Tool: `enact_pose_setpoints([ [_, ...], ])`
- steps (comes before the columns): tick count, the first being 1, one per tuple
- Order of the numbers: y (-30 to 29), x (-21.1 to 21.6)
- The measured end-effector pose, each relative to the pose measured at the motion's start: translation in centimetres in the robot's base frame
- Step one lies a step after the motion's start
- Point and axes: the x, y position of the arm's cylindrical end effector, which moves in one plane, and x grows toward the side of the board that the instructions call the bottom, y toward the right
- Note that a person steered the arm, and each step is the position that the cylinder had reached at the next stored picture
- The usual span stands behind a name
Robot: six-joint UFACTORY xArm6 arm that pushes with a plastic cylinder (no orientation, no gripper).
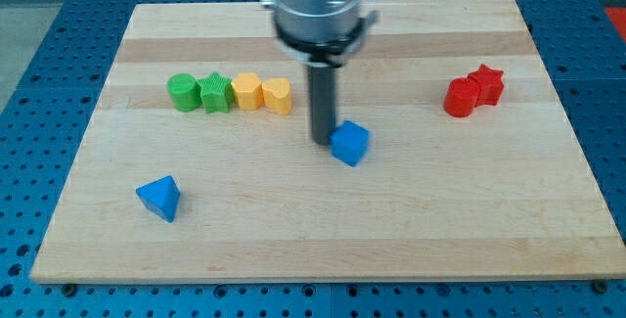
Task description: Move your arm towards the blue triangle
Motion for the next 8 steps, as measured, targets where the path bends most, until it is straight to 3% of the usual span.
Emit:
enact_pose_setpoints([
  [1, 4.4, 0.0],
  [3, 2.9, 0.0],
  [8, -19.7, 1.1],
])
